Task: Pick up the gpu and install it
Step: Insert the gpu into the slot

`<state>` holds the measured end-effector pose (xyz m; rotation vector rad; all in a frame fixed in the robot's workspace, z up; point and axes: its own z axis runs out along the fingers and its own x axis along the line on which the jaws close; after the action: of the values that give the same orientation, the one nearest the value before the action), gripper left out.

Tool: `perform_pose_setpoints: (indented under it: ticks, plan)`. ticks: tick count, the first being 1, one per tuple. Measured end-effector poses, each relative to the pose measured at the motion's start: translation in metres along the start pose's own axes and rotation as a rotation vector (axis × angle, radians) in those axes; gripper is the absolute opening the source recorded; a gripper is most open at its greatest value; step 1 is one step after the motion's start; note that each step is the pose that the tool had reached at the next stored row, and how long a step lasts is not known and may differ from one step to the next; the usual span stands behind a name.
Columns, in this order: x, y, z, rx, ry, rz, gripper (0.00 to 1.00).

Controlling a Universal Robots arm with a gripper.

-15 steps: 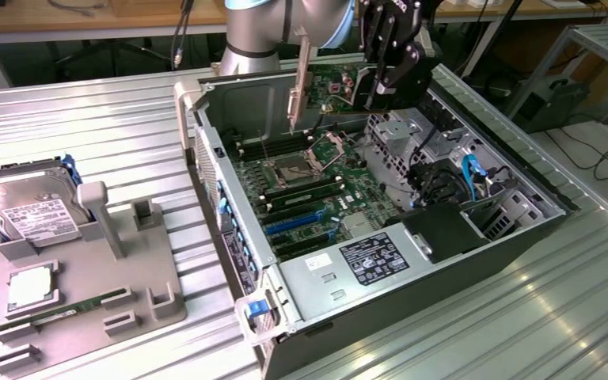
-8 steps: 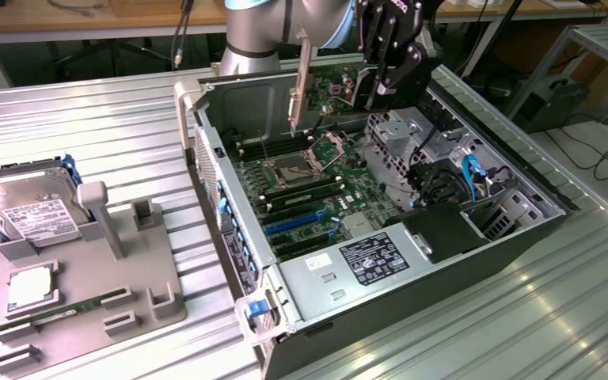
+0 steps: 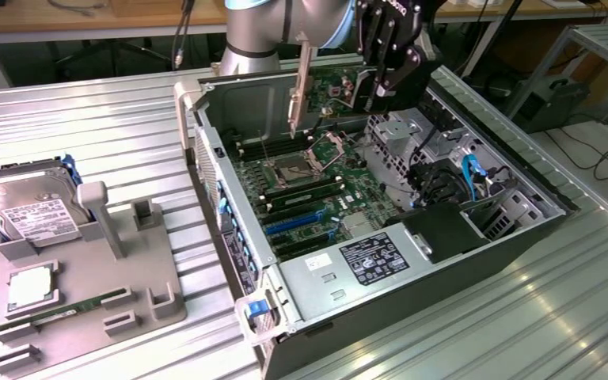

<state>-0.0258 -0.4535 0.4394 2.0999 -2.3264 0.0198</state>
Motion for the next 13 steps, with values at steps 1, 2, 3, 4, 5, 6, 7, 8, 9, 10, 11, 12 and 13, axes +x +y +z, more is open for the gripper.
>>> perform_pose_setpoints:
  ticks: [1, 2, 3, 4, 5, 6, 7, 8, 9, 10, 11, 12, 13]
  plan:
    - [0.0, 0.0, 0.0004, 0.0, -0.0001, 0.0, 0.28]
    - [0.0, 0.0, 0.0007, 0.0, -0.0001, 0.0, 0.28]
    - [0.0, 0.0, 0.0011, 0.0, 0.0, 0.0, 0.28]
    - [0.0, 0.0, 0.0015, 0.0, 0.0, 0.0, 0.28]
    - [0.0, 0.0, 0.0019, 0.0, 0.0, 0.0, 0.28]
    - [0.0, 0.0, 0.0022, 0.0, 0.0, 0.0, 0.28]
    - [0.0, 0.0, 0.0027, 0.0, 0.0, 0.0, 0.28]
    - [0.0, 0.0, 0.0031, 0.0, -0.0001, 0.0, 0.28]
    - [0.0, 0.0, 0.0035, 0.0, 0.0, 0.0, 0.28]
    - [0.0, 0.0, 0.0039, 0.0, 0.0, 0.0, 0.28]
    - [0.0, 0.0, 0.0044, 0.0, 0.0, 0.0, 0.28]
    - [0.0, 0.0, 0.0048, 0.0, 0.0, 0.0, 0.28]
    - [-0.0001, 0.0, 0.0052, 0.0, 0.0, 0.0, 0.28]
